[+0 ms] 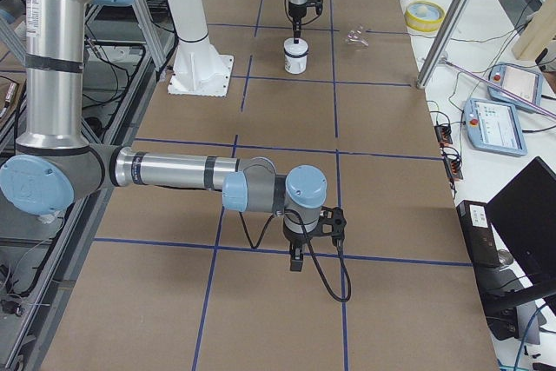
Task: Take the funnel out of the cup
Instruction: 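Lower the lid onto the mug opening with the left gripper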
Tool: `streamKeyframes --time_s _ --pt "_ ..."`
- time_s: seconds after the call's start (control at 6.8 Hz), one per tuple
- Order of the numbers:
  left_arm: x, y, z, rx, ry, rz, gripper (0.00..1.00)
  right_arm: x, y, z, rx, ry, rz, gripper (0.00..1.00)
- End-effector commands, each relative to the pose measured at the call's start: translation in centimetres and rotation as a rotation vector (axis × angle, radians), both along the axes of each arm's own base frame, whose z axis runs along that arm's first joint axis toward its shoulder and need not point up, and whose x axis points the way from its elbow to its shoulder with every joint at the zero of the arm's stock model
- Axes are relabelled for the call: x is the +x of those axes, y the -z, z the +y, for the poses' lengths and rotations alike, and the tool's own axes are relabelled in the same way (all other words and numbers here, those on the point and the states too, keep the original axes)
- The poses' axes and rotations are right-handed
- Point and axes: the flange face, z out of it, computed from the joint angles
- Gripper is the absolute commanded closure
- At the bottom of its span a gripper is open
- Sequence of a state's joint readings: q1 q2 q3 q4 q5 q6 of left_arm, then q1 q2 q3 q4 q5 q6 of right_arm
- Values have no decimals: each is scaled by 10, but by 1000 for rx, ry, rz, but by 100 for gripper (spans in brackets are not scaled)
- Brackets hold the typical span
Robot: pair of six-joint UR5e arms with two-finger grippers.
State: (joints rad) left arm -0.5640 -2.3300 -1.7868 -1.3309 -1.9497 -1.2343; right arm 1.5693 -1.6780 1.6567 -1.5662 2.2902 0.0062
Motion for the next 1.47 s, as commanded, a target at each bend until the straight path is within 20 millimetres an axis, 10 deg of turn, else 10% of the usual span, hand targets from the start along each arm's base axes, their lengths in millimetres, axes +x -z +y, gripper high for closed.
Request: streamKeyframes --time_s 0.0,0.44,0.59,0.74,1.32 --pt "3 0 2 1 -5 2 100 0 0 0 0 0 0 0" --pt "4 -1 3 2 -7 3 100 0 0 0 0 0 0 0" --pt "5 -3 3 1 -7 2 62 0 1 -1 1 0 0 0" --pt "4 -4 3 2 -9 1 1 0 1 -1 1 0 0 0" --pt "-6 0 8 19 -8 18 0 0 0 0 0 0 0 0"
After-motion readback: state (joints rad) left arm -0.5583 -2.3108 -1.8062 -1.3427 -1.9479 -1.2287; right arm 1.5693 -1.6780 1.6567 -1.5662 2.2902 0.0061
